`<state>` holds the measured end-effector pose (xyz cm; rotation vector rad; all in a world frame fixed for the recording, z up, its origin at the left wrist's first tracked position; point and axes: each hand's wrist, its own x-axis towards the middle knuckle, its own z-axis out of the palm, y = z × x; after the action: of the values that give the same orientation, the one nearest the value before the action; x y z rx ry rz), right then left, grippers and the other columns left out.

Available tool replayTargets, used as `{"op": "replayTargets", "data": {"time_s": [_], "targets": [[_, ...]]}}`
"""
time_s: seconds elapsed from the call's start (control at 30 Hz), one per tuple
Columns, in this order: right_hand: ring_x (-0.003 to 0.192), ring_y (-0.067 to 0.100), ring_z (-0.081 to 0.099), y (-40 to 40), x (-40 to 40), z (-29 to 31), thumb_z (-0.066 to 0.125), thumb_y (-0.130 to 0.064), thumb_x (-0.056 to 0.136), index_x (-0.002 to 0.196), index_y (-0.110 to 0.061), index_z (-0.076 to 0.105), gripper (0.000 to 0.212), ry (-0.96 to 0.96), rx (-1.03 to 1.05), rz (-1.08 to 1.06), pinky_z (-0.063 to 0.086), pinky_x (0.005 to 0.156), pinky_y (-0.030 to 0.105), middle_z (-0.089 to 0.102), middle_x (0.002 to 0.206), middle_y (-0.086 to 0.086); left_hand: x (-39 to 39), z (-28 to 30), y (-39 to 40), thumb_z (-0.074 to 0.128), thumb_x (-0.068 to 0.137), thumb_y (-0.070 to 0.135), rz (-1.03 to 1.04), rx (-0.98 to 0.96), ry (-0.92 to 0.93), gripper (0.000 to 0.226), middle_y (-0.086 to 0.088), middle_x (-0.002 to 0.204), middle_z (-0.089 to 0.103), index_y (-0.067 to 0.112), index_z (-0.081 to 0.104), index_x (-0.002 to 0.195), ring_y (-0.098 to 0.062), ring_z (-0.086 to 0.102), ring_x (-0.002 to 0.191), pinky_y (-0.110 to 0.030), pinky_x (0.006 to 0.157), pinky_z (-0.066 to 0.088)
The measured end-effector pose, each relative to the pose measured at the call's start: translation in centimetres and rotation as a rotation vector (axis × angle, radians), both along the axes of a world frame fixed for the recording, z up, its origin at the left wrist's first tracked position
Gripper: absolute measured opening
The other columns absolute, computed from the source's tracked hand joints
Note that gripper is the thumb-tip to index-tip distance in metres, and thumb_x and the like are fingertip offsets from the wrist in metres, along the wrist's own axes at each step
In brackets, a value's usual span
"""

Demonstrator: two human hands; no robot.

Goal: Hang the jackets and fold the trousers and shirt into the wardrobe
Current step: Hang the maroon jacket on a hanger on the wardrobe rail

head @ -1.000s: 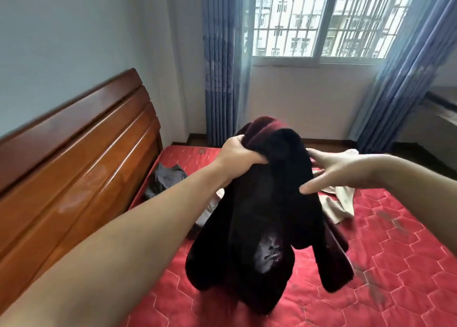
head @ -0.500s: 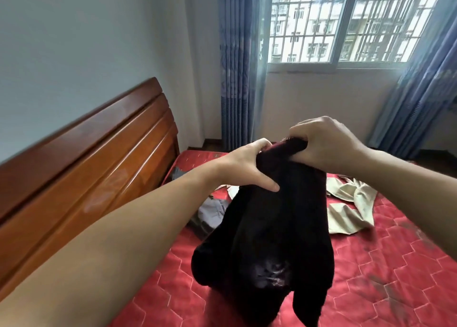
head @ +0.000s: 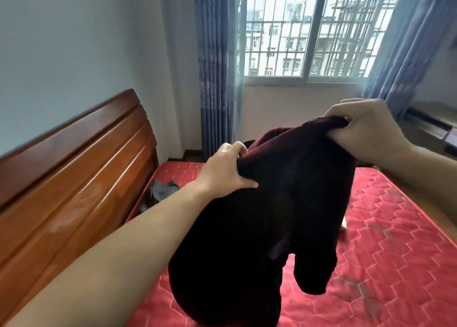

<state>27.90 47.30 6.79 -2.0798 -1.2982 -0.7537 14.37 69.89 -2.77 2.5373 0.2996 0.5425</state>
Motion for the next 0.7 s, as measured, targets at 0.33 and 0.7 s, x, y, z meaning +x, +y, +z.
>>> {"op": "replayTargets", "data": {"time_s": [0.33,0.7], "targets": [[0.074,0.025,0.064,-3.1,-1.3,-1.5,0.072,-0.026,0.073,0.072,-0.022,0.065,0.009,0.299,-0.221,-0.345,0.053,0.069,0.038,0.065,0.070,-0.002,-0.7,8.3,1.2,0.068,0.084,0.016,0.030,-0.165,-0.102,0.015,0.010,0.065,0.069,0.024,0.074,0.072,-0.003,0.064,0.063,-0.023,0.062,0.048],[0.056,0.016,0.057,0.3,-8.7,-1.6,0.060,-0.002,0.076,0.062,-0.013,0.063,0.018,0.849,0.163,-0.247,0.046,0.051,0.022,0.062,0.058,-0.002,-1.8,14.7,-5.0,0.063,0.083,0.017,-0.255,0.224,-0.281,0.009,0.006,0.084,0.064,0.016,0.070,0.088,-0.012,0.058,0.085,-0.021,0.073,0.047]]}}
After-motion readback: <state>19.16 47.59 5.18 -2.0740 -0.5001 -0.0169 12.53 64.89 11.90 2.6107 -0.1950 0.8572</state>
